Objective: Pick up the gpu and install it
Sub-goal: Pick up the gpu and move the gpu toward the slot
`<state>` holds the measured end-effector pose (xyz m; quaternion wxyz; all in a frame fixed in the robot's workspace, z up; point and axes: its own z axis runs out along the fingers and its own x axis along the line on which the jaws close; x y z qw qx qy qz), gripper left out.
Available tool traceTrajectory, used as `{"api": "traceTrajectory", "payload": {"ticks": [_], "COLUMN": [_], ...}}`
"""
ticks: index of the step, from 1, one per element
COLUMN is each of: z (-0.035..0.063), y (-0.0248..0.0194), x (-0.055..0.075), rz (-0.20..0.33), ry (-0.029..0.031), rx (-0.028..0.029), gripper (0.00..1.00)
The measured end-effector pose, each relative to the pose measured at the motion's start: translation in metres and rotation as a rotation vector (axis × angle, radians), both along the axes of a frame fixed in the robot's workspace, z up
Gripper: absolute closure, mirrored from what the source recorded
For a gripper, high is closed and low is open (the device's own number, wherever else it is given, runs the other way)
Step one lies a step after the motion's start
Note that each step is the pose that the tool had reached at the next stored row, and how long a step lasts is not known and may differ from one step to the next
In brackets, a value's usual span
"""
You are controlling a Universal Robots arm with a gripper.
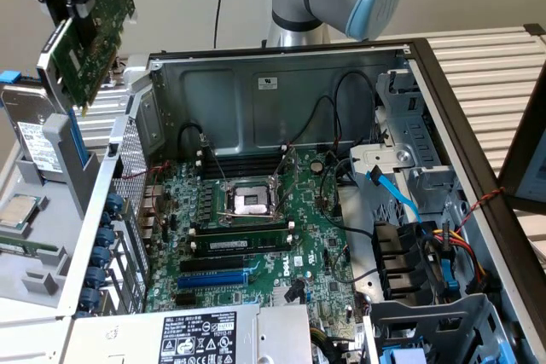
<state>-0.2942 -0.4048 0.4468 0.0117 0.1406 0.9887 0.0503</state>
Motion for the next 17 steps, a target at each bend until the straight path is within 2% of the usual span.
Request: {"api": "traceTrajectory", "payload": {"ticks": [7, 17], "z": [0.0013, 0.0026], "y": [-0.0005, -0.0009], "x": [0.032, 0.077], "rz": [0.001, 0.001], "ry": [0.0045, 0.0181], "rx": [0.0, 0.0001], "gripper": [0.73, 0.73]}}
